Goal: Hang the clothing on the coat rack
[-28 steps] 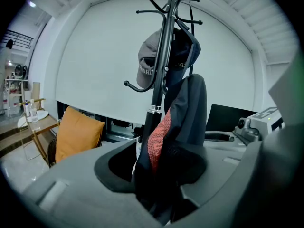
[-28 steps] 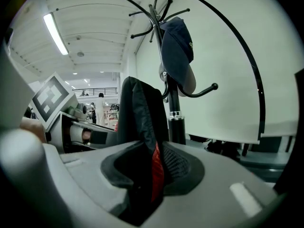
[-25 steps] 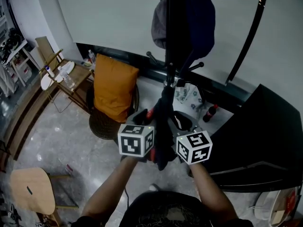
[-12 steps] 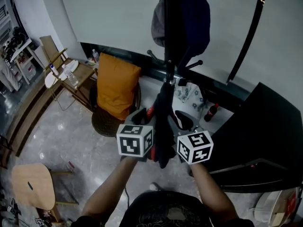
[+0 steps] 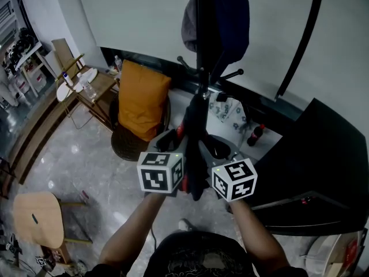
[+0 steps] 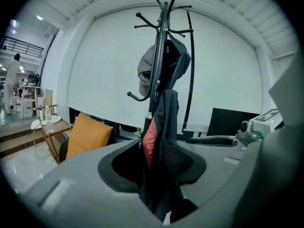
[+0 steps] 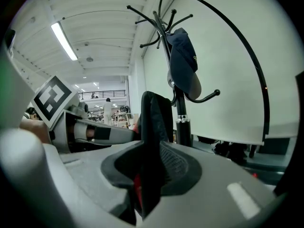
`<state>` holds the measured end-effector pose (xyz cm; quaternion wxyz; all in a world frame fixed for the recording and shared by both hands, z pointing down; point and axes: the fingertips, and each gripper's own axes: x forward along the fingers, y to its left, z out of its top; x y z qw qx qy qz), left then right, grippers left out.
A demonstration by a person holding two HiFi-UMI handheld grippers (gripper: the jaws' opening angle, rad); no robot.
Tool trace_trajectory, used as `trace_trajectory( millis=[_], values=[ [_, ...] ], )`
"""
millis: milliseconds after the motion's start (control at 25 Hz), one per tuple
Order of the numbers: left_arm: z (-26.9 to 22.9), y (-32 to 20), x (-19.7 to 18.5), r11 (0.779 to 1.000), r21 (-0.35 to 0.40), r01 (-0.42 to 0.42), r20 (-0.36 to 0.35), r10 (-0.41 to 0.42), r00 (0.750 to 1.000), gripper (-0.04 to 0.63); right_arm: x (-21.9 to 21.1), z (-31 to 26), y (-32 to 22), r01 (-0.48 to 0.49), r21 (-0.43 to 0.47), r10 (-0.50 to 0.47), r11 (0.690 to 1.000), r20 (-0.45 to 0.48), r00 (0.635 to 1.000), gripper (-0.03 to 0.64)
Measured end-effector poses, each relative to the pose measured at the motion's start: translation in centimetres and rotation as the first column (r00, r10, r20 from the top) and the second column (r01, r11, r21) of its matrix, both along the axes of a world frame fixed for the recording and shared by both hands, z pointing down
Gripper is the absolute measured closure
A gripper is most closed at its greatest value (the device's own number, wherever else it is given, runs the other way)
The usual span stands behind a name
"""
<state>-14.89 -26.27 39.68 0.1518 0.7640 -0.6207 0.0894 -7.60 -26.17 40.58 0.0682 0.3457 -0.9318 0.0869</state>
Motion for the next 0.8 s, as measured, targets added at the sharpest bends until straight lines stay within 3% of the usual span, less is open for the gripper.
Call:
trace_trajectory(
  millis=[480, 800],
  values=[
    [-0.9, 2.8, 4.1, 0.999, 0.045, 0.026, -0.031, -0.025, 0.999, 0.449, 1.4, -1.3, 3.0, 0.084, 0.025, -0.084, 0.996, -0.002, 0.996, 0.534],
    [-2.7, 4.9, 4.9, 0.994, 0.090, 0.060, -0.036, -0.057, 0.998, 0.460, 2.8, -2.3, 5.0, 0.094, 0.047, -0.094, 0.994, 0.002, 0.996, 0.545]
  ],
)
